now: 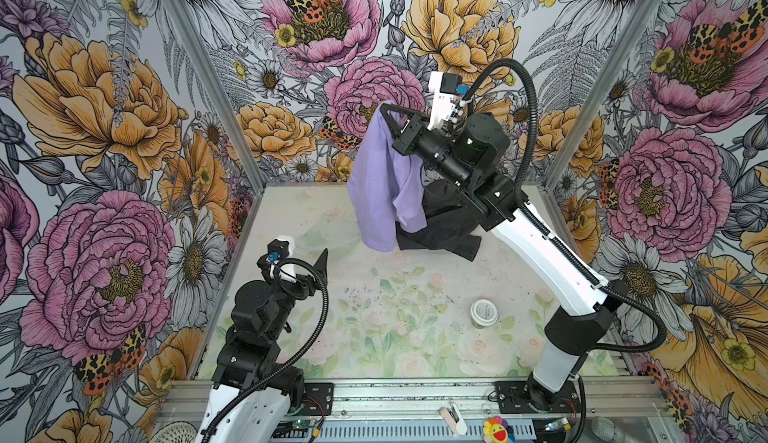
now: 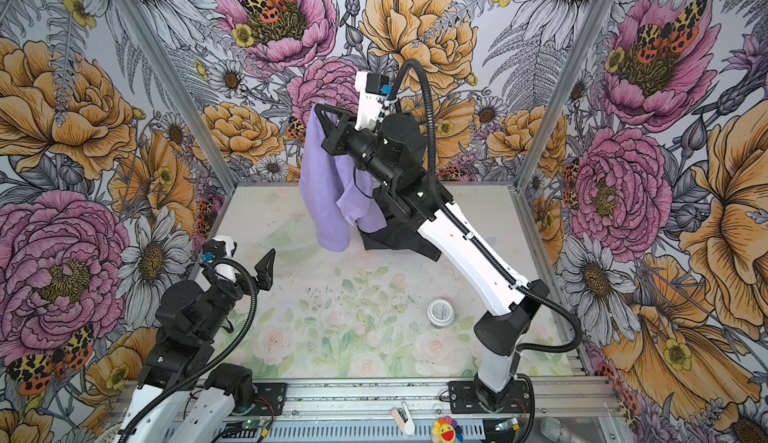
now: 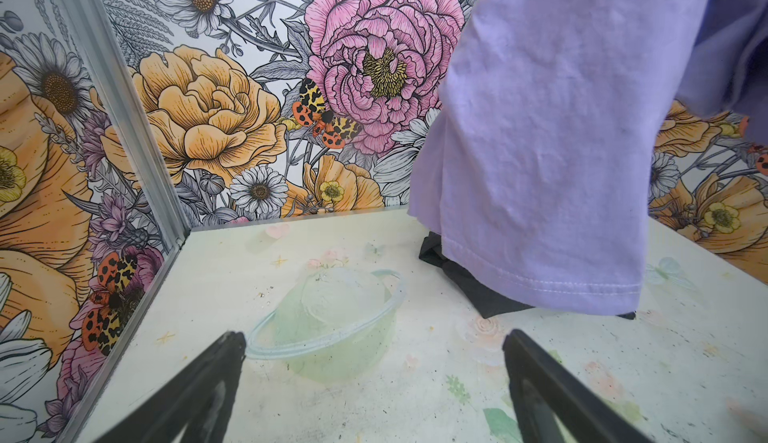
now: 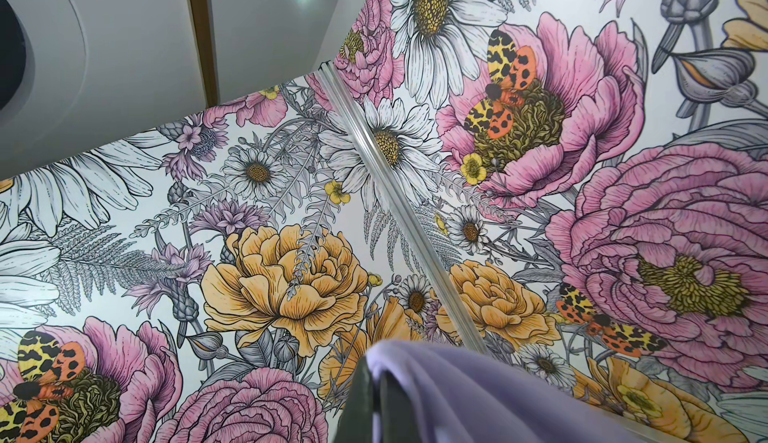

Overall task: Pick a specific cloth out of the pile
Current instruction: 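Carry the lavender cloth toward the left gripper's side of the table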

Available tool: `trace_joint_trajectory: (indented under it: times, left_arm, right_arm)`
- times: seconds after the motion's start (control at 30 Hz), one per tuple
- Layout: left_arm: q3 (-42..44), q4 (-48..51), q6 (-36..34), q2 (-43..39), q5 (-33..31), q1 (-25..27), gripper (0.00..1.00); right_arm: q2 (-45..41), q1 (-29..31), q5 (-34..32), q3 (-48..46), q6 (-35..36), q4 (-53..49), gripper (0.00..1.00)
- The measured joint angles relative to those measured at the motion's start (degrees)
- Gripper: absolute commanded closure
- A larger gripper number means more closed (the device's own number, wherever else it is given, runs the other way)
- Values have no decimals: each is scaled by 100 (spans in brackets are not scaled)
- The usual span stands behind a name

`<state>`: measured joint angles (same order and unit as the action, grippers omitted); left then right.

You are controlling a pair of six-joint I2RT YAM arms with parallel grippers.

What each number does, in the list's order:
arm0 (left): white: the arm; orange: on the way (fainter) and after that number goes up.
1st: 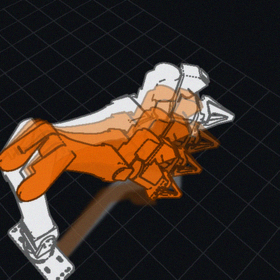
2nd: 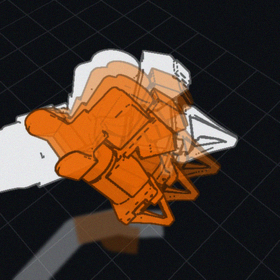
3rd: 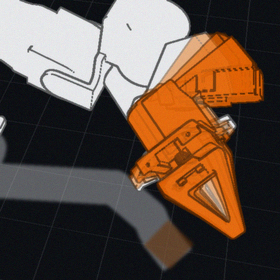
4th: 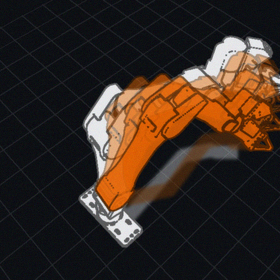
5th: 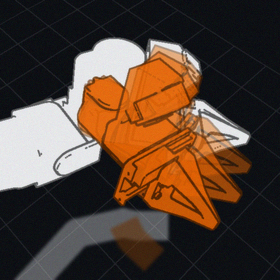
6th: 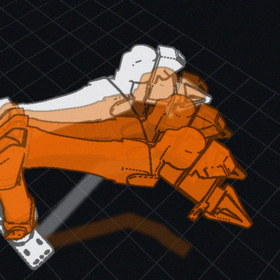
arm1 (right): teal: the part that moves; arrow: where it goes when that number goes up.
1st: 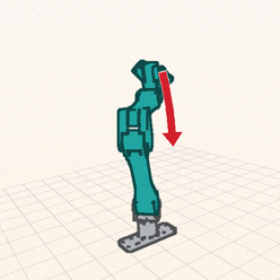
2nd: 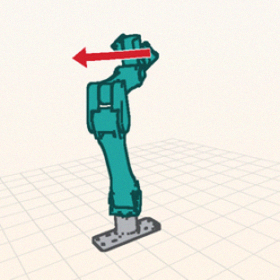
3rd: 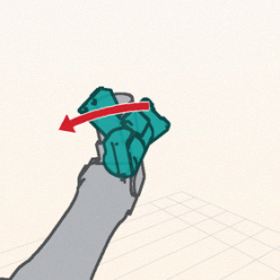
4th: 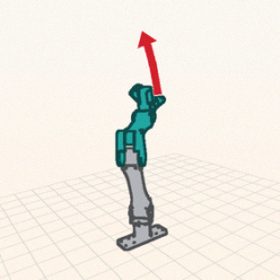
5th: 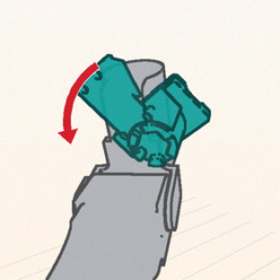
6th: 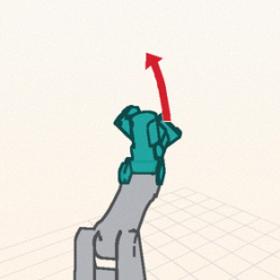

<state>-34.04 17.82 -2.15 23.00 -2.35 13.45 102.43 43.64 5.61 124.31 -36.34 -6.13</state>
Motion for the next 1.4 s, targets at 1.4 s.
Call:
trace_joint_trajectory:
  times: [1.4]
  left_arm:
    - [94,-4,-127,-616,-433,-20,1]
  right_arm:
    - [3259,1036,-11,2223,-68,-387,100]
